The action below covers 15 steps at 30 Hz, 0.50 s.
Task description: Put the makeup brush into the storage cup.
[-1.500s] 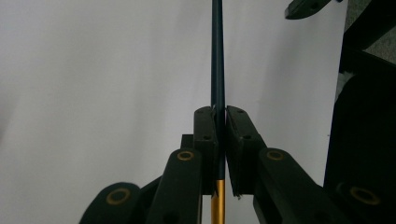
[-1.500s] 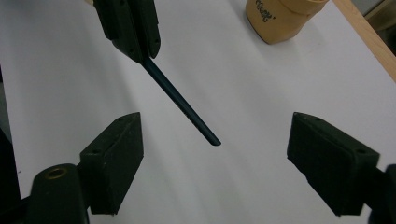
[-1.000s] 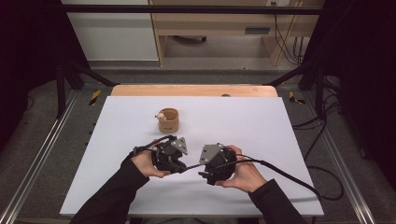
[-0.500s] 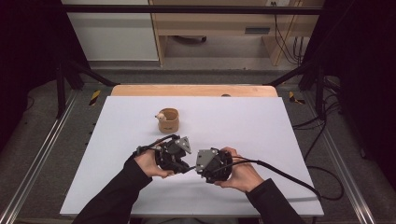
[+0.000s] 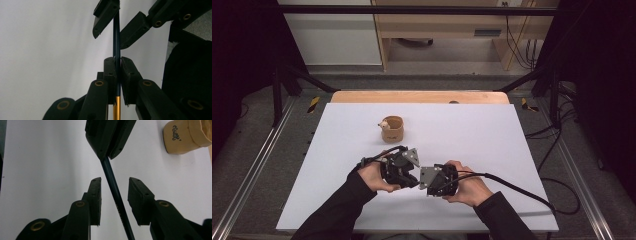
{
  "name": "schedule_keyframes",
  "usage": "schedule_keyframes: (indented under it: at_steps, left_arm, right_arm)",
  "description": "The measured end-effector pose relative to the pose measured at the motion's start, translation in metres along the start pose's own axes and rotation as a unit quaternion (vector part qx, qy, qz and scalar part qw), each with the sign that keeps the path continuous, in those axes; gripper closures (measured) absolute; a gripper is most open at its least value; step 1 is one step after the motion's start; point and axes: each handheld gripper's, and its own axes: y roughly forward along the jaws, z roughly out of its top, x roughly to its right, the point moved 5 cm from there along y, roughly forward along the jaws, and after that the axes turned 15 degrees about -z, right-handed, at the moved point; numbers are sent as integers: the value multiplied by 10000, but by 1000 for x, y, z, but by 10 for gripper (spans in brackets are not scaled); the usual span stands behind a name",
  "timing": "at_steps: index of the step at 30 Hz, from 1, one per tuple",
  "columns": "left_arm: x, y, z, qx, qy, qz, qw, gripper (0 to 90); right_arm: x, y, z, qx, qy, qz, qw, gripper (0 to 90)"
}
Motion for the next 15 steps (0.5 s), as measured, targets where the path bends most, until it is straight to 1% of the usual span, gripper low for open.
schedule_keyframes:
  at_steps: [1, 2, 4, 5, 6, 9, 10, 12, 13, 14, 15]
  left_arm:
    - [1, -1, 0, -68, 10, -36, 10000, 832]
    - [1, -1, 0, -115, 58, -21, 9999, 832]
    - [3, 0, 0, -73, 24, -33, 10000, 832]
    - [3, 0, 0, -101, 59, -47, 9999, 831]
    - [3, 0, 0, -98, 60, -60, 9999, 832]
    - [3, 0, 0, -110, 56, -60, 9999, 832]
    - [3, 0, 0, -119, 73, -48, 9999, 832]
    - [3, 0, 0, -138, 93, -38, 9999, 832]
    - [3, 0, 0, -164, 106, -43, 9998, 831]
    - [3, 0, 0, -145, 101, -46, 9998, 832]
    - [3, 0, 0, -161, 126, -36, 9998, 831]
  right_arm:
    - [-1, 0, 0, 24, -43, 19, 10000, 680]
    - [-1, 0, 0, 23, -58, 21, 10000, 689]
    - [-2, 0, 0, 10, -68, 34, 10000, 704]
    - [-1, 0, 1, 82, -145, 38, 9999, 728]
    - [-3, 0, 0, 42, -96, 66, 9999, 741]
    - [-4, -1, 1, 46, -104, 100, 9999, 766]
    - [-4, 0, 1, 92, -188, 91, 9997, 775]
    - [-4, 0, 1, 104, -186, 69, 9997, 778]
    - [-4, 1, 1, 153, -294, 58, 9994, 780]
    - [-5, 1, 1, 157, -246, 58, 9996, 782]
    - [-5, 1, 1, 162, -248, 68, 9995, 785]
